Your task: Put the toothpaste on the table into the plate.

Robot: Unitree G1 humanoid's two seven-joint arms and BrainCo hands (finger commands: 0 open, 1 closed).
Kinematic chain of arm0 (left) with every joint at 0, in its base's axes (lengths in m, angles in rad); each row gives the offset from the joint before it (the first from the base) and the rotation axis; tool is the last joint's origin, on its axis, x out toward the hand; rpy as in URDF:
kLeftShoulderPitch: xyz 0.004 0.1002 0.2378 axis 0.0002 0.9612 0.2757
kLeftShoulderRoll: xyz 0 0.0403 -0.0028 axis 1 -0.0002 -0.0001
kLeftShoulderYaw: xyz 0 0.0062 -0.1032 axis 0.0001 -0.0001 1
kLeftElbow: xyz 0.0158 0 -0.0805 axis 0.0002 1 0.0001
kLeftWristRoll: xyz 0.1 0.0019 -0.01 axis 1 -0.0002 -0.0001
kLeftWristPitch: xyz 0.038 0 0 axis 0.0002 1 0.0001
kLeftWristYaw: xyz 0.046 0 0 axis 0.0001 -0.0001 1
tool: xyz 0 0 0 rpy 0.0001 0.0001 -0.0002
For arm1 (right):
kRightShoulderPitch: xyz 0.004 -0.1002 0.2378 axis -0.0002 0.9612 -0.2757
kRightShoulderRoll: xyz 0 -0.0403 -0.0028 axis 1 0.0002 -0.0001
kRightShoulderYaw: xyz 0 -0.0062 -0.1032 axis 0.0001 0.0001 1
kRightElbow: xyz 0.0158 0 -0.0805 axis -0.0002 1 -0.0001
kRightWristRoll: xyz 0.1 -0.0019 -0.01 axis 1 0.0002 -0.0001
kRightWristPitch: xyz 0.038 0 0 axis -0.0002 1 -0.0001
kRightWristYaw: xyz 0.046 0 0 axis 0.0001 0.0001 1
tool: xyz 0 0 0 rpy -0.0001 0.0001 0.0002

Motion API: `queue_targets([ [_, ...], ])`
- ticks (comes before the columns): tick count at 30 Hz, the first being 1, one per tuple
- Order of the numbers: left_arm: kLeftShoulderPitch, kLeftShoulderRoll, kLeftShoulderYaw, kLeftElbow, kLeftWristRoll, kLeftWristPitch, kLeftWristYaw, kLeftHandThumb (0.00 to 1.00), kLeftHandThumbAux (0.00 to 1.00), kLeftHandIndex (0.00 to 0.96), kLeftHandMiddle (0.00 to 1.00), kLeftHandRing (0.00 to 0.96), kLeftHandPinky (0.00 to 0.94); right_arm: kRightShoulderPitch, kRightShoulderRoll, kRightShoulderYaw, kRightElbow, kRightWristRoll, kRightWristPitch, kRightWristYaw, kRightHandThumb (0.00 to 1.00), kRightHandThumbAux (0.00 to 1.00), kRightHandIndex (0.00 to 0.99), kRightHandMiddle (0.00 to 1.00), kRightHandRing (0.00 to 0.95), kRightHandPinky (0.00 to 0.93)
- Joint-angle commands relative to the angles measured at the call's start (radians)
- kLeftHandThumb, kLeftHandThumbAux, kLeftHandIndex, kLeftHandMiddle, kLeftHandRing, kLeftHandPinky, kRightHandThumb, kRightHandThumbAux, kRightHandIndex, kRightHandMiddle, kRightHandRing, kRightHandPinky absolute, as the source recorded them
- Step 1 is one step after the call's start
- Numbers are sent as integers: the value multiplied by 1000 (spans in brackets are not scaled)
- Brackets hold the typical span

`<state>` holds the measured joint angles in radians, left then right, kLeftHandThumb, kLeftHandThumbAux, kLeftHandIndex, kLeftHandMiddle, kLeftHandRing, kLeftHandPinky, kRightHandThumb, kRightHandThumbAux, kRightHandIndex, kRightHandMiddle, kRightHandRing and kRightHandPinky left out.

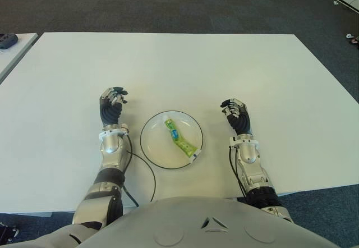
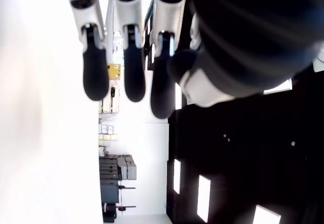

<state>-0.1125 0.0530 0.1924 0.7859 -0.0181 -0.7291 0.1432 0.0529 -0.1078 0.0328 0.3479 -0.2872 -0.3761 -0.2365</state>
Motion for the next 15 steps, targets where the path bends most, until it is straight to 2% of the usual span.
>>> queue_targets([
  [1, 64, 1, -47, -29, 85, 66, 37, 705, 717, 434, 588, 556, 525, -11, 7, -5, 12, 13, 9, -4, 700, 737, 428, 485, 507, 523],
  [10, 123, 10, -100, -149, 157, 201, 46, 705, 718, 434, 590, 567, 545, -22, 9, -9, 25, 7, 0, -18, 702, 735, 430, 491, 497, 533],
  [15, 148, 15, -121, -188, 181, 241, 46, 705, 719, 434, 597, 578, 559, -28, 12, -9, 31, 3, -11, -32, 702, 734, 430, 492, 500, 538],
])
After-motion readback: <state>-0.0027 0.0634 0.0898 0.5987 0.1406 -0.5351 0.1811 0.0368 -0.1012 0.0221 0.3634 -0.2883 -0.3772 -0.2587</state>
